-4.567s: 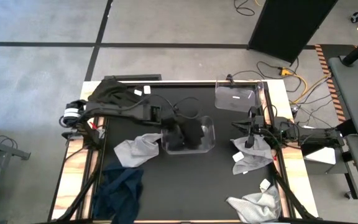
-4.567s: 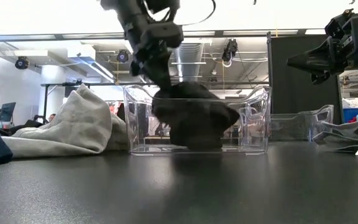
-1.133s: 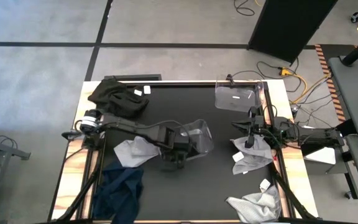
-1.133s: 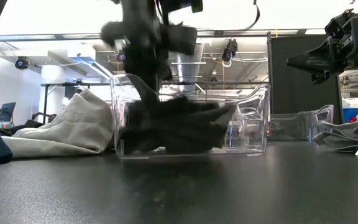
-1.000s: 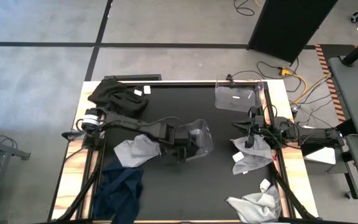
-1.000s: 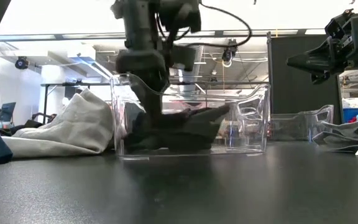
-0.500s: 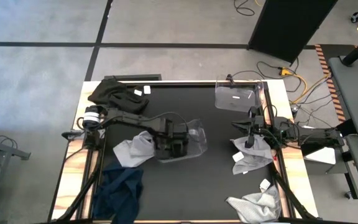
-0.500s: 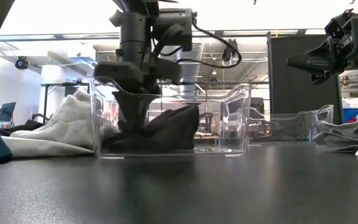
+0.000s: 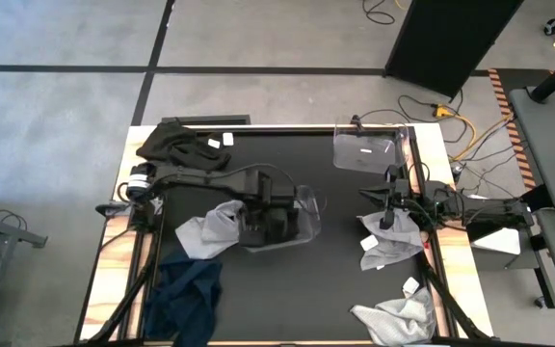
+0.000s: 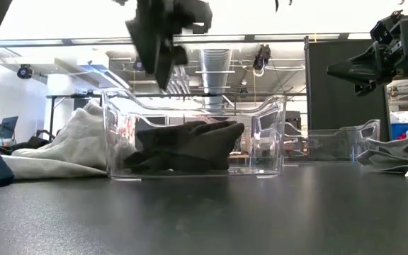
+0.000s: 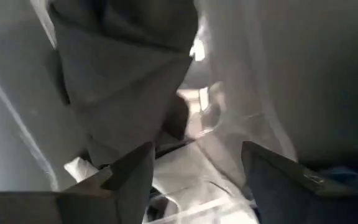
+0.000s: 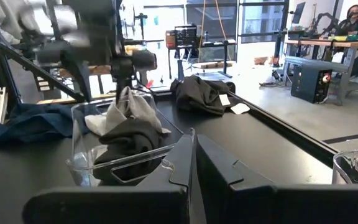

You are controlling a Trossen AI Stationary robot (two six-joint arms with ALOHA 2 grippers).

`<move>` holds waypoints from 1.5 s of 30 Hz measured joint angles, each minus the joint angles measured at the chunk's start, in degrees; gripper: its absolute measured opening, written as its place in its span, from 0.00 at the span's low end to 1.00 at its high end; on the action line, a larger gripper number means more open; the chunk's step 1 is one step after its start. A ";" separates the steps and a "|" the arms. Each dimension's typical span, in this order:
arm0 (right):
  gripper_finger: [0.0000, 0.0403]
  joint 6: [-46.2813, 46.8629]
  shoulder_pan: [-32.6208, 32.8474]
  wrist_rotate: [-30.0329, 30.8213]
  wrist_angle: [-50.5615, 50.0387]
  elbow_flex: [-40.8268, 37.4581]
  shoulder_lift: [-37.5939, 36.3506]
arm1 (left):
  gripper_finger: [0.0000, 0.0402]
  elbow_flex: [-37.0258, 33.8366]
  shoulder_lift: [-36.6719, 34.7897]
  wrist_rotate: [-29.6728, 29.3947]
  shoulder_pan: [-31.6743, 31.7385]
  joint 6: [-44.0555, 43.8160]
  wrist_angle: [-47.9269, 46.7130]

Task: Sort towels by color in basket
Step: Put the black towel into the bottom transparent bin

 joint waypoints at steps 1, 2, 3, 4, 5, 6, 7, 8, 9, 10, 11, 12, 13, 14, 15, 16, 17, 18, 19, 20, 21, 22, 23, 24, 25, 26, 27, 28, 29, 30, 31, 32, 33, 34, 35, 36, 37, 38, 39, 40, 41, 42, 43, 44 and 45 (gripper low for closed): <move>0.03 0.00 0.00 -0.02 0.00 0.02 0.00 | 0.57 1.12 -0.87 0.26 0.08 0.36 -0.34; 0.03 0.00 0.00 0.00 0.00 -0.01 0.00 | 0.57 2.00 -2.07 0.07 0.47 0.65 -0.57; 0.03 -0.02 -0.01 -0.01 0.00 0.00 0.00 | 0.57 2.61 -3.50 -0.70 1.10 0.62 -0.75; 0.03 0.00 -0.01 0.00 0.00 0.01 -0.02 | 0.57 3.06 -4.97 -2.40 2.03 0.29 -1.12; 0.03 0.00 0.00 -0.01 0.00 0.01 -0.02 | 0.57 3.12 -6.76 -4.76 3.35 -0.62 -1.60; 0.03 0.00 0.00 0.00 0.00 0.00 -0.02 | 0.57 3.00 -8.49 -7.46 4.91 -1.85 -2.13; 0.03 0.00 -0.01 -0.01 0.00 0.02 -0.02 | 0.57 2.49 -10.47 -10.26 6.63 -3.28 -1.98; 0.03 0.00 -0.01 -0.02 -0.01 0.00 -0.02 | 0.57 1.72 -12.38 -12.44 8.61 -5.08 -1.86; 0.03 0.00 -0.01 0.00 0.00 0.00 -0.02 | 0.57 0.75 -14.22 -14.72 10.57 -7.20 -1.71; 0.03 0.00 -0.01 -0.02 0.00 -0.01 -0.02 | 0.57 -0.61 -16.19 -16.65 12.90 -9.91 -1.46; 0.03 0.00 -0.02 0.00 0.00 -0.01 -0.02 | 0.57 -2.11 -17.71 -18.28 15.25 -12.56 -1.48; 0.03 0.00 0.00 0.00 0.00 0.02 -0.02 | 0.57 -3.88 -19.33 -20.06 17.77 -14.82 -1.51; 0.03 0.00 -0.02 0.00 0.00 -0.01 -0.02 | 0.57 -5.97 -20.60 -22.22 20.10 -16.64 -1.15; 0.03 0.00 0.00 0.01 0.00 0.00 -0.02 | 0.57 -7.81 -21.55 -24.41 22.35 -18.34 -0.92; 0.03 0.00 -0.01 -0.03 0.00 -0.01 -0.02 | 0.57 -10.00 -22.67 -26.32 24.58 -19.86 -0.19; 0.03 0.00 -0.01 0.00 0.00 0.00 -0.02 | 0.58 -11.77 -23.42 -27.14 26.91 -21.38 -0.14; 0.03 0.00 0.00 0.00 0.00 0.02 0.00 | 0.58 -13.66 -24.03 -26.99 29.21 -22.49 0.15; 0.03 0.00 0.00 0.00 0.01 0.02 0.00 | 0.59 -15.37 -24.19 -26.71 31.38 -23.02 0.29; 0.03 0.00 0.00 0.00 0.02 0.02 0.00 | 0.60 -17.07 -24.16 -26.44 33.36 -23.28 0.56; 0.03 0.00 -0.01 -0.01 0.02 0.01 0.00 | 0.61 -18.80 -24.02 -26.18 35.19 -23.53 0.92; 0.03 0.00 -0.01 0.00 0.02 -0.01 0.00 | 0.62 -20.52 -23.75 -25.84 36.85 -24.01 1.38; 0.03 0.00 -0.01 -0.02 0.02 -0.01 0.00 | 0.63 -22.03 -23.52 -25.69 38.16 -24.73 2.19; 0.03 0.00 -0.02 0.00 0.02 0.00 -0.02 | 0.64 -23.51 -23.36 -25.67 39.34 -25.46 3.40; 0.03 0.00 0.00 0.00 0.02 0.01 -0.02 | 0.65 -24.88 -23.15 -25.61 40.63 -26.21 3.93; 0.03 0.00 -0.01 0.00 0.02 0.02 0.00 | 0.66 -26.32 -22.93 -25.59 41.77 -26.85 4.10; 0.03 0.00 0.00 -0.01 0.02 -0.01 -0.01 | 0.67 -27.80 -22.62 -25.56 42.79 -27.32 4.50; 0.03 0.00 -0.01 -0.01 0.02 0.01 -0.02 | 0.68 -28.97 -22.38 -25.58 43.74 -27.33 5.03; 0.03 0.00 -0.02 0.00 0.02 0.02 -0.02 | 0.69 -30.26 -22.28 -25.56 44.75 -27.12 5.85; 0.03 0.00 -0.02 0.00 0.02 0.02 0.00 | 0.69 -31.47 -22.25 -25.58 45.66 -26.79 6.38; 0.03 0.00 0.00 0.00 0.02 0.00 0.00 | 0.70 -32.63 -22.25 -25.57 46.52 -26.59 6.70; 0.03 0.00 0.00 -0.02 0.02 -0.01 -0.02 | 0.70 -33.88 -22.23 -25.59 47.33 -26.41 7.61; 0.03 0.00 0.00 -0.01 0.02 0.00 -0.01 | 0.70 -35.01 -22.17 -25.59 48.05 -26.29 9.20; 0.03 0.00 -0.01 -0.01 0.02 -0.01 0.00 | 0.70 -36.03 -22.15 -25.58 48.73 -26.20 10.70; 0.03 0.00 0.00 -0.02 0.02 0.01 0.00 | 0.70 -37.13 -22.14 -25.58 49.47 -26.18 12.10; 0.03 0.00 -0.02 0.00 0.02 0.00 -0.02 | 0.70 -38.14 -22.14 -25.56 50.06 -26.18 13.50; 0.03 0.00 0.00 -0.02 0.02 -0.01 -0.02 | 0.70 -39.05 -22.08 -25.56 50.59 -26.18 15.07; 0.03 0.00 -0.02 0.00 0.02 0.00 -0.02 | 0.70 -40.01 -21.92 -25.56 51.15 -26.18 16.60; 0.03 0.00 -0.01 0.00 0.02 0.00 -0.02 | 0.70 -40.83 -21.69 -25.56 51.60 -26.18 17.73; 0.03 0.00 -0.01 0.00 0.02 0.02 -0.02 | 0.70 -41.59 -21.38 -25.56 51.97 -26.21 18.57; 0.03 0.00 -0.02 -0.01 0.01 0.02 -0.02 | 0.70 -42.24 -21.01 -25.54 52.29 -26.25 19.56; 0.03 0.00 0.00 0.00 0.02 0.00 -0.02 | 0.70 -42.94 -20.58 -25.44 52.41 -26.25 20.63; 0.03 0.00 0.00 0.00 0.02 0.00 -0.02 | 0.69 -43.49 -20.09 -25.16 52.52 -26.23 21.43; 0.03 0.00 0.00 -0.02 0.02 0.02 -0.02 | 0.69 -44.06 -19.49 -24.77 52.62 -26.22 22.18; 0.03 0.00 -0.02 0.00 0.02 0.00 -0.02 | 0.69 -44.51 -18.67 -24.62 52.63 -26.12 22.72; 0.03 0.00 0.00 -0.02 0.02 -0.01 -0.02 | 0.68 -44.78 -17.71 -24.33 52.63 -25.85 23.13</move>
